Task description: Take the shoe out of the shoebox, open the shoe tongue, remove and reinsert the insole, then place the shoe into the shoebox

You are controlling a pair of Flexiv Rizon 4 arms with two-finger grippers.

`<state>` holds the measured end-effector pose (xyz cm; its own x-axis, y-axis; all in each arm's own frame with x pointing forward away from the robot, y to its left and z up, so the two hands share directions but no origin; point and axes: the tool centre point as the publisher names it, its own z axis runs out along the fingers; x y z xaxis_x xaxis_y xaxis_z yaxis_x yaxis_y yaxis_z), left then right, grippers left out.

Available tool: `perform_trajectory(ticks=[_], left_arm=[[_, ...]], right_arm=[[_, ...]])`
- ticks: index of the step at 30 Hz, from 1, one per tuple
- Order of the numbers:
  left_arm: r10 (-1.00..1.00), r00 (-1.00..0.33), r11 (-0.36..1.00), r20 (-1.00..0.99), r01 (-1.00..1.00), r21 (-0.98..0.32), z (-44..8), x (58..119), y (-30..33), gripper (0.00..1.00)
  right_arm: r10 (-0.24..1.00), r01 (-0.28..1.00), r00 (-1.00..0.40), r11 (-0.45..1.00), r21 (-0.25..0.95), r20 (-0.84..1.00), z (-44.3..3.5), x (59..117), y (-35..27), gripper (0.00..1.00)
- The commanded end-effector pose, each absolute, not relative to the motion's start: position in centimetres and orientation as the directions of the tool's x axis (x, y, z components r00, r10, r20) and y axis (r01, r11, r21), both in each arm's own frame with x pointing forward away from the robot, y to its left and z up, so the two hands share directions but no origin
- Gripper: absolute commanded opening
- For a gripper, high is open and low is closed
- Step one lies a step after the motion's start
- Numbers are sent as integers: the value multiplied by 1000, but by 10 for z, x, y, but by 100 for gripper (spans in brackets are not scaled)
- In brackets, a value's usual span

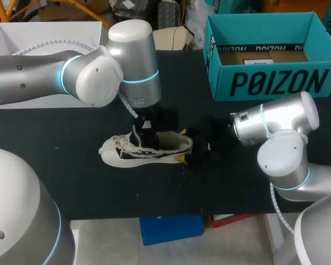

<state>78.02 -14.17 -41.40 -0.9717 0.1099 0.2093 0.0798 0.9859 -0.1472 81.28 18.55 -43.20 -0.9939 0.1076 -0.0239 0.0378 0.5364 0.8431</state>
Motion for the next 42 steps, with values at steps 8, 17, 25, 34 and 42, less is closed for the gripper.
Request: perform_trajectory(ticks=[8, 17, 25, 34, 42], left_arm=[[48, -998, 999, 37, 49, 24, -408, 773, -134, 24], [33, -993, 986, -113, 14, 169, -412, 776, -133, 27], [33, -975, 972, -220, -20, 232, -422, 785, -125, 21], [0, -956, 968, -294, -74, 240, -435, 799, -109, 17], [-15, -923, 955, -385, -128, 269, -438, 804, -104, 16]], right_arm=[[110, 40, -994, 538, 842, -23, -435, 814, 184, 0], [110, 40, -994, 538, 842, -23, -435, 814, 184, 0], [110, 40, -994, 538, 842, -23, -435, 814, 184, 0], [110, 40, -994, 538, 842, -23, -435, 814, 184, 0], [110, 40, -994, 538, 842, -23, -435, 814, 184, 0]])
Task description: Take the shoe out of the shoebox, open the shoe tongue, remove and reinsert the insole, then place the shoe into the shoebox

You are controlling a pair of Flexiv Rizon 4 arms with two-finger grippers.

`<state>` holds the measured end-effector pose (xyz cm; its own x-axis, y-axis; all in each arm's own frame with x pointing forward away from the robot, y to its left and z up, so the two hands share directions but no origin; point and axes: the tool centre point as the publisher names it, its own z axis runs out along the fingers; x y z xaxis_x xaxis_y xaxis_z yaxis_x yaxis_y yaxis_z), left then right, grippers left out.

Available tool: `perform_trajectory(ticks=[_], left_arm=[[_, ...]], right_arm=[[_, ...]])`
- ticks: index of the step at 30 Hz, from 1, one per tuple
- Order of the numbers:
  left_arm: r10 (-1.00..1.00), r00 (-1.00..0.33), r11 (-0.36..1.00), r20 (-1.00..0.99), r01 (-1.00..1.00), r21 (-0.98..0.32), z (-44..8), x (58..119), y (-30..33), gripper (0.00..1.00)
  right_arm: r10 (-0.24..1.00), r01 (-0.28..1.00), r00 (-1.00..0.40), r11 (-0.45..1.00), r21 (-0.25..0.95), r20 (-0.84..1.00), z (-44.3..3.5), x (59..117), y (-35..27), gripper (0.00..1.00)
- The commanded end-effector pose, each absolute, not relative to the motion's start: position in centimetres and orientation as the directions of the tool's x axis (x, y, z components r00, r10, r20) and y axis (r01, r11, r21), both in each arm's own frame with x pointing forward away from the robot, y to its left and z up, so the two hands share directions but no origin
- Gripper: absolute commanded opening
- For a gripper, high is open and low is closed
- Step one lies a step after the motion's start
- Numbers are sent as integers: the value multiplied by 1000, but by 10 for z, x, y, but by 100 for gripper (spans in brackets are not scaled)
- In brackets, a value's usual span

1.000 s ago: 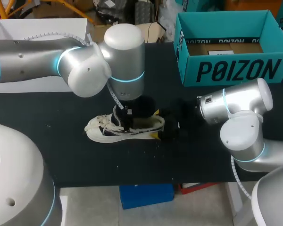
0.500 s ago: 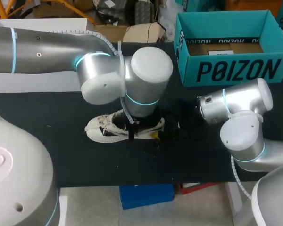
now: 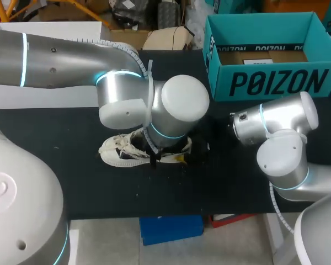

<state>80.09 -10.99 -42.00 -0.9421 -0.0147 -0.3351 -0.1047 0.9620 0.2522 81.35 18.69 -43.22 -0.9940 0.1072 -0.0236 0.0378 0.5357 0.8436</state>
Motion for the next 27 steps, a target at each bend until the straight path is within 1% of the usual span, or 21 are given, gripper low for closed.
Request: perform_trajectory(ticks=[1, 6, 10, 12, 19, 22, 23, 25, 27], left_arm=[[-16, -919, 953, -394, -134, 272, -438, 805, -104, 16], [-26, -888, 951, -459, -164, 263, -436, 808, -102, 15], [-38, -862, 951, -506, -186, 246, -432, 810, -102, 16], [-45, -842, 948, -538, -206, 243, -430, 811, -102, 16], [-67, -814, 954, -577, -222, 202, -432, 818, -105, 15], [-70, -814, 956, -576, -220, 194, -435, 821, -106, 13], [-73, -815, 957, -576, -220, 191, -436, 822, -106, 11], [-79, -819, 957, -569, -221, 185, -437, 823, -106, 0], [-84, -824, 957, -561, -224, 186, -437, 823, -105, 0]], right_arm=[[110, 40, -994, 538, 842, -23, -435, 814, 184, 0], [110, 40, -994, 538, 842, -23, -435, 814, 184, 0], [110, 40, -994, 538, 842, -23, -435, 814, 184, 0], [110, 40, -994, 538, 842, -23, -435, 814, 184, 0], [110, 40, -994, 538, 842, -23, -435, 814, 184, 0], [110, 40, -994, 538, 842, -23, -435, 814, 184, 0], [110, 40, -994, 538, 842, -23, -435, 814, 184, 0], [110, 40, -994, 538, 842, -23, -435, 814, 184, 0], [110, 40, -994, 538, 842, -23, -435, 814, 184, 0]])
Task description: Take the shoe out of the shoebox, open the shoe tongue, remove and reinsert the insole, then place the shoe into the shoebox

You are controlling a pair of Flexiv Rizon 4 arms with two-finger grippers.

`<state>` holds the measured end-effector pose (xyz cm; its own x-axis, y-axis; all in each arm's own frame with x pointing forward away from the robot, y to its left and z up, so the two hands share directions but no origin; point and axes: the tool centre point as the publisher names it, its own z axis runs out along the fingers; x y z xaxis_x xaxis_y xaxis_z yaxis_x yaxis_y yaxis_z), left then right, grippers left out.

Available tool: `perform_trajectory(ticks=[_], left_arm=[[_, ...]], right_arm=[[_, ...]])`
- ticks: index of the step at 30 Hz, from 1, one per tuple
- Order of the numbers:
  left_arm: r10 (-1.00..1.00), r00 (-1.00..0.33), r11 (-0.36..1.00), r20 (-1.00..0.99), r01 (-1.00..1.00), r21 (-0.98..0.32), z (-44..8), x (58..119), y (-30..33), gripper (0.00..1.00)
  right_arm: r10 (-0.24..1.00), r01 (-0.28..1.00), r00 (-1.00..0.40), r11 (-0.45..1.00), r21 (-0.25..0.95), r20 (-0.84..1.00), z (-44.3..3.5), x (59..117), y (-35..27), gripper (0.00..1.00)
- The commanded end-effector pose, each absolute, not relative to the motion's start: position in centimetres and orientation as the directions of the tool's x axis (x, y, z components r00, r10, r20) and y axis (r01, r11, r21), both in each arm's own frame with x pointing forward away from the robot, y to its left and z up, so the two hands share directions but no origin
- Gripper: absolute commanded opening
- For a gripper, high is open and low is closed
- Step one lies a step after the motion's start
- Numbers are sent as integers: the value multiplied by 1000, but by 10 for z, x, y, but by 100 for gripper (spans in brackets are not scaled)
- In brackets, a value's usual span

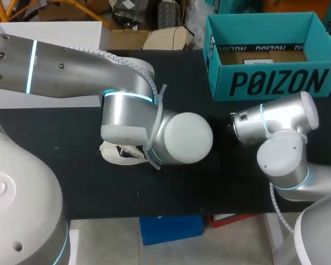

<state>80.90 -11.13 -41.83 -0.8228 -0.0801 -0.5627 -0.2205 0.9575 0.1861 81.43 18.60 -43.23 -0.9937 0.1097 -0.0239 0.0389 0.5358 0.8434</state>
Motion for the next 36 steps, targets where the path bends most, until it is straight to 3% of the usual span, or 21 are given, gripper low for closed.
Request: perform_trajectory(ticks=[1, 11, 14, 36], left_arm=[[-87, -827, 956, -556, -226, 187, -436, 823, -106, 0], [-7, -918, 985, -396, -74, 156, -412, 804, -121, 0], [13, -944, 997, -331, -12, 74, -406, 799, -124, 0], [22, -946, 1000, -322, 20, 8, -380, 794, -129, 0]], right_arm=[[110, 40, -994, 538, 842, -23, -435, 814, 184, 0], [110, 40, -994, 538, 842, -23, -435, 814, 184, 0], [110, 40, -994, 538, 842, -23, -435, 814, 184, 0], [110, 40, -994, 538, 842, -23, -435, 814, 184, 0]])
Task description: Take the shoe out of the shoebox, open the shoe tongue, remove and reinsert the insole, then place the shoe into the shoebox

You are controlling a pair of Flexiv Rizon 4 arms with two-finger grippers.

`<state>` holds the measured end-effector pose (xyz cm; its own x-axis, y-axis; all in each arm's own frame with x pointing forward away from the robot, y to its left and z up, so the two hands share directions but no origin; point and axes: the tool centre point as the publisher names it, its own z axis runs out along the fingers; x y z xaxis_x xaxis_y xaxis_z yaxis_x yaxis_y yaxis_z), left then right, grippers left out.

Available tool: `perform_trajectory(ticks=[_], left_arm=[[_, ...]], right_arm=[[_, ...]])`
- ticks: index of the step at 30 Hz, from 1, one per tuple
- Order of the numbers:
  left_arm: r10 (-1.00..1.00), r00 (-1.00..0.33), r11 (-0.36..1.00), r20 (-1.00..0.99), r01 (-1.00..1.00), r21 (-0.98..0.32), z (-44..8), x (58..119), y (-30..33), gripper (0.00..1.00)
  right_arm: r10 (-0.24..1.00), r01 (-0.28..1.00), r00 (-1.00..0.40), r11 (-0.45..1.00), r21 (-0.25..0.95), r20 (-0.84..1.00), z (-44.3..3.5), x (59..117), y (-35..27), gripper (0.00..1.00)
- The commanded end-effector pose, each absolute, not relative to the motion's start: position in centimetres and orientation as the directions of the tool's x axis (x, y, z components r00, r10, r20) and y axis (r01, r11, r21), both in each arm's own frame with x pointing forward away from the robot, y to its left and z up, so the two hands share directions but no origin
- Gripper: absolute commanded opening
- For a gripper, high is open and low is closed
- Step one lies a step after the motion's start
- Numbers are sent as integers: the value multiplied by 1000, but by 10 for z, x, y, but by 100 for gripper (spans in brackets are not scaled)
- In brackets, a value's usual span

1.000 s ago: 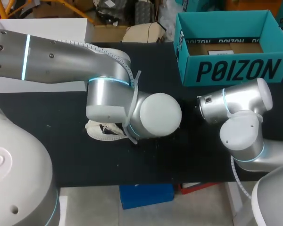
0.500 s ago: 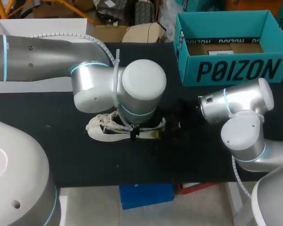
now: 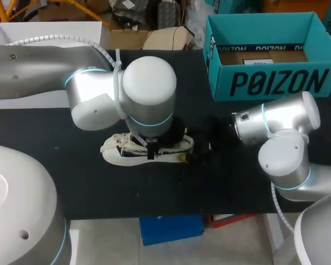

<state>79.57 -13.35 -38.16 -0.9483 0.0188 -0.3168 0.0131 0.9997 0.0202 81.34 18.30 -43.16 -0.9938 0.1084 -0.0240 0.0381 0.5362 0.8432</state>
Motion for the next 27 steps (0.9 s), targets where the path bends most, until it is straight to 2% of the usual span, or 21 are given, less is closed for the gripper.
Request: perform_trajectory(ticks=[1, 6, 13, 20, 22, 27], left_arm=[[23, -946, 1000, -322, 23, 4, -379, 795, -129, 0], [46, -956, 997, -289, 59, -39, -368, 798, -126, 0], [82, -995, 996, -53, 83, -13, -358, 807, -127, 0], [185, -976, 983, 118, 184, -18, -360, 816, -135, 0], [196, -967, 979, 165, 202, 16, -363, 818, -138, 0], [230, -946, 972, 227, 234, -12, -366, 819, -144, 0]], right_arm=[[110, 40, -994, 538, 842, -23, -435, 814, 184, 0], [110, 40, -994, 538, 842, -23, -435, 814, 184, 0], [110, 40, -994, 538, 842, -23, -435, 814, 184, 0], [110, 40, -994, 538, 842, -23, -435, 814, 184, 0], [110, 40, -994, 538, 842, -23, -435, 814, 184, 0], [110, 40, -994, 538, 842, -23, -435, 814, 184, 0]])
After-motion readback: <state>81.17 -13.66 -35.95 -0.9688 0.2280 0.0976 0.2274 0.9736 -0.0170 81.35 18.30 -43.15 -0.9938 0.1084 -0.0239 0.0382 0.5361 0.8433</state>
